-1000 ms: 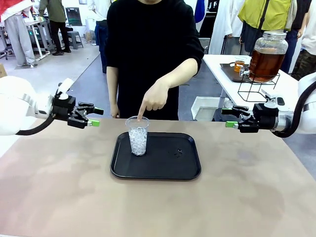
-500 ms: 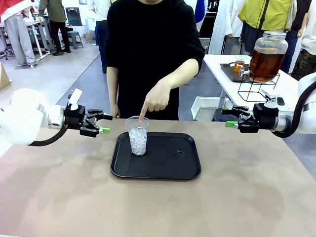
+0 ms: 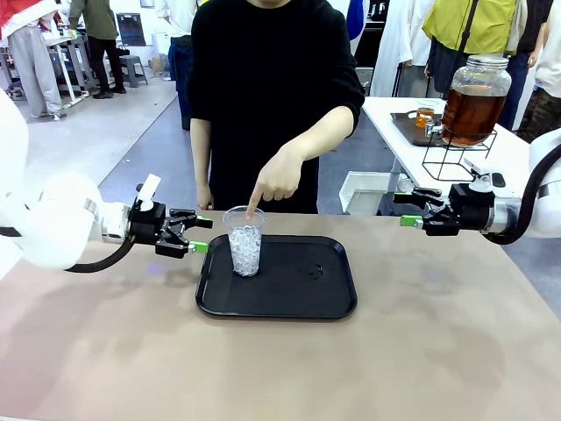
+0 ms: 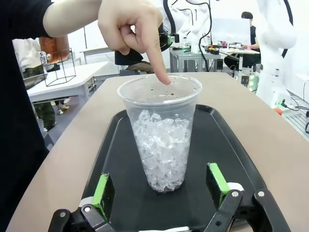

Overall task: Pour the drink into the iced cup.
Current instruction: Pick up the iced cup indicated by the human and present it to them.

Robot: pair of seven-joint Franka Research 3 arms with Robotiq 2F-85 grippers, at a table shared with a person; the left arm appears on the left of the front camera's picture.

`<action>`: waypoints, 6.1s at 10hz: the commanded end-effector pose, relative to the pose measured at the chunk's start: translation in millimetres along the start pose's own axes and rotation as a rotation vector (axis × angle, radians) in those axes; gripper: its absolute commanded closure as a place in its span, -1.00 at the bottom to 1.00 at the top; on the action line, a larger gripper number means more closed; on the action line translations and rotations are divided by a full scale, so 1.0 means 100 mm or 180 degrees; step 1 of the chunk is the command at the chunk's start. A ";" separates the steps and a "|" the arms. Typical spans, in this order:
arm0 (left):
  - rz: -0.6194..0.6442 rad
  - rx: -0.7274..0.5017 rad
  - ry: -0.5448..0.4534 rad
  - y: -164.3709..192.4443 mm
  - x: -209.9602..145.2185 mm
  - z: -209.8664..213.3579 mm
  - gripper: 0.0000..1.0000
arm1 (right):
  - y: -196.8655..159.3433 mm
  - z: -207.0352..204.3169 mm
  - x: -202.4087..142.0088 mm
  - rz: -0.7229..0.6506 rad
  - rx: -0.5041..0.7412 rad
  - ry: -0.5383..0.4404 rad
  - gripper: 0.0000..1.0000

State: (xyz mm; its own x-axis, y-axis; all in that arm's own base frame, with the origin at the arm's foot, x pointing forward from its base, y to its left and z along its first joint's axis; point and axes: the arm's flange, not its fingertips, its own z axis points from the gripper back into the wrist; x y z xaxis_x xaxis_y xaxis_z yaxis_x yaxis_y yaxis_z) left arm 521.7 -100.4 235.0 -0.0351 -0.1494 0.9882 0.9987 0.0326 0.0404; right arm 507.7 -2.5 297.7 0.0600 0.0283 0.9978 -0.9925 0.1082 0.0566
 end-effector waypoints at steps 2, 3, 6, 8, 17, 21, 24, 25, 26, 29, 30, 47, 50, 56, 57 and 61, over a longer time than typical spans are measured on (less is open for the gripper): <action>0.0130 0.0019 -0.0047 0.04 0.06 -0.01 -1.00 | -0.01 0.00 0.03 0.0012 -0.0012 0.0009 -1.00; 0.0017 -0.0013 -0.0004 0.00 -0.01 -0.02 -1.00 | -0.01 0.00 0.03 0.0012 -0.0012 0.0009 -1.00; 0.0017 -0.0013 -0.0004 0.00 -0.01 -0.02 -1.00 | -0.01 0.00 0.03 0.0012 -0.0012 0.0009 -1.00; 0.0065 -0.0019 -0.0035 0.00 0.00 -0.07 -1.00 | -0.01 0.00 0.03 0.0012 -0.0012 0.0009 -1.00; 0.0109 0.0007 -0.0112 0.08 -0.06 -0.48 -1.00 | -0.01 0.00 0.03 0.0012 -0.0012 0.0009 -1.00; 0.0150 0.0044 -0.0104 0.09 -0.08 -0.57 -1.00 | -0.01 0.00 0.03 0.0012 -0.0012 0.0009 -1.00; 0.0223 0.0009 -0.0125 0.06 -0.07 -0.65 -1.00 | -0.01 0.00 0.03 0.0012 -0.0012 0.0009 -1.00; 0.0262 0.0001 -0.0128 0.05 -0.07 -0.68 -1.00 | -0.01 0.00 0.03 0.0012 -0.0012 0.0009 -1.00; 0.0303 -0.0011 -0.0127 0.04 -0.07 -0.71 -1.00 | -0.01 0.00 0.03 0.0012 -0.0012 0.0009 -1.00; 0.0351 -0.0001 -0.0123 0.02 -0.06 -0.80 -1.00 | -0.01 0.00 0.03 0.0012 -0.0012 0.0009 -1.00; 0.0338 -0.0021 -0.0115 0.02 -0.05 -0.86 -1.00 | -0.01 0.00 0.03 0.0012 -0.0012 0.0009 -1.00; 0.0177 -0.0062 -0.0340 0.10 0.54 -1.20 -0.60 | -0.01 0.00 0.03 0.0012 -0.0012 0.0009 -1.00; 0.0092 -0.0082 -0.0348 0.20 0.91 -1.37 -0.60 | -0.01 0.00 0.03 0.0012 -0.0012 0.0009 -1.00; 0.0030 0.0232 -0.0352 0.52 1.37 -1.46 -0.60 | -0.01 0.00 0.03 0.0012 -0.0012 0.0009 -1.00; 0.0033 0.0272 -0.0337 0.58 1.39 -1.45 -0.60 | -0.01 0.00 0.03 0.0012 -0.0012 0.0009 -1.00; -0.0024 0.0252 -0.0281 0.60 1.38 -1.37 -0.60 | -0.01 0.00 0.03 0.0012 -0.0012 0.0009 -1.00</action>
State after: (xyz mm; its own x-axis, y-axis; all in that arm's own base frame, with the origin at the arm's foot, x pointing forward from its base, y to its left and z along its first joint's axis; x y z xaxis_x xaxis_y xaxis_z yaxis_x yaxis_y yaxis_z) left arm 584.4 -253.8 352.8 -0.0464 -0.0623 0.9970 0.9923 0.1122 0.0532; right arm 507.7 -2.5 297.7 0.0600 0.0283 0.9978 -0.9925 0.1082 0.0566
